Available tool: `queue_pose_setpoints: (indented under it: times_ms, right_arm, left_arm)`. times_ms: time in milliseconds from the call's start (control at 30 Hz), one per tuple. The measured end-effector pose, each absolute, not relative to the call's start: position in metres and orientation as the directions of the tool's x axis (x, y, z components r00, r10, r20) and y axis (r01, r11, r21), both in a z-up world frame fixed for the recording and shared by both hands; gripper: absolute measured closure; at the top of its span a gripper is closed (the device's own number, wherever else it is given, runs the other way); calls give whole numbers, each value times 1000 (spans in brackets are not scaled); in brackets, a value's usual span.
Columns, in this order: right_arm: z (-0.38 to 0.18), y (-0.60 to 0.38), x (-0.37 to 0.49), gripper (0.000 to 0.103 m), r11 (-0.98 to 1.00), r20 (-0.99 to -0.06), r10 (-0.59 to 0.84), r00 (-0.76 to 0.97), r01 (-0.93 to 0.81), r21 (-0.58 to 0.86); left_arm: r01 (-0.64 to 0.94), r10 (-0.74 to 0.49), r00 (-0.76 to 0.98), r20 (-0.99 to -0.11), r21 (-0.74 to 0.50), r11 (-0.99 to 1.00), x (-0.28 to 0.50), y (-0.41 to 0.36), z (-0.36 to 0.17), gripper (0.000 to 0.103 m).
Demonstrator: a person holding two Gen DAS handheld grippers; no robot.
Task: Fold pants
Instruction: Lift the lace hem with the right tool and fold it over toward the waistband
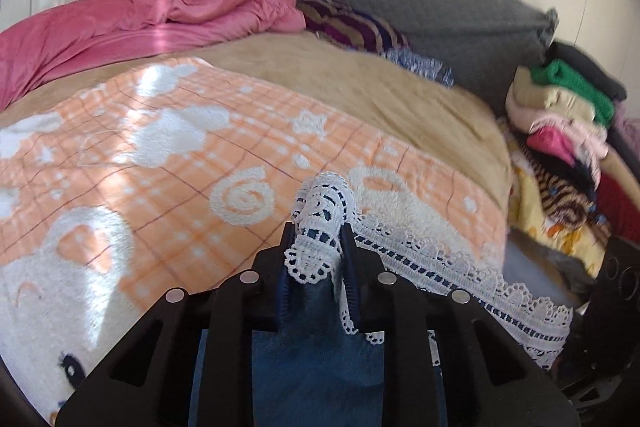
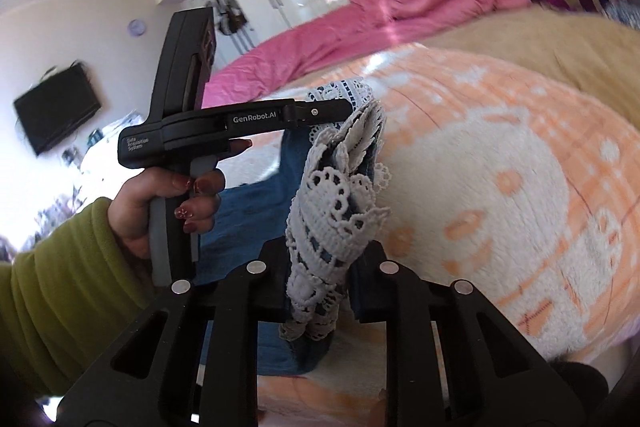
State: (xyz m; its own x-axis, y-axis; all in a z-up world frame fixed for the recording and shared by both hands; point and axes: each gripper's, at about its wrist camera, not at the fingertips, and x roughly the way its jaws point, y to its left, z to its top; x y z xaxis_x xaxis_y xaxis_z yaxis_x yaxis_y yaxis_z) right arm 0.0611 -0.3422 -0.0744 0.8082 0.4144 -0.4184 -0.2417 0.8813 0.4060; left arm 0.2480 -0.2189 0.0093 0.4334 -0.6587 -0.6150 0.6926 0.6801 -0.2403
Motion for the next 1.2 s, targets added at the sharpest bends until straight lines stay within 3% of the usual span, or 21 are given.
queue_pose_setpoints:
  times_ms: [167,300,367,433,600,800,967,1067,1100,1133,1167,1200]
  right_arm:
    - [-52,-288,56,90,868,-402,490,774,-392,305]
    - [-54,-235,58,90,849,-455,524,720,-486,208]
    - [-63,-208,59,88,842,-505,516,692,-518,150]
    - [-74,-186,61,85,822,-556,522,647,-555,126]
    - [-89,-153,49,61,770,-607,540,584,-634,75]
    - [-100,-133,34,36,700,-632,583,510,-711,72]
    - [-100,-128,29,32,662,-637,607,475,-746,75]
    - [-102,-122,27,31,652,-644,605,468,-755,65]
    - [-100,-122,30,31,652,-644,606,468,-756,64]
    - [-99,-122,30,31,649,-641,610,466,-758,66]
    - [-99,-122,30,31,651,-642,609,467,-756,68]
    - [-98,-123,27,31,655,-642,608,467,-753,73]
  left_arm:
    - [633,-657,506,-559,-277,723,228,-156,23,82]
    - [548,-635,538,-555,-341,763,221,-108,16,82]
    - [467,-593,558,-581,-371,803,220,-83,7,78]
    - [353,-569,561,-602,-447,822,223,-56,-2,61]
    - [174,-578,575,-580,-603,778,214,3,-14,55]
    - [137,-601,582,-547,-663,736,184,20,-23,44]
    - [110,-620,603,-503,-717,689,169,28,-26,40]
    - [169,-642,585,-496,-699,695,169,13,-19,31]
    - [166,-607,595,-527,-658,734,171,8,-17,32]
    - [151,-561,601,-570,-608,780,175,1,-18,41]
    - [133,-521,596,-611,-564,815,179,-4,-21,59]
    - [121,-488,589,-644,-527,841,184,-8,-25,89]
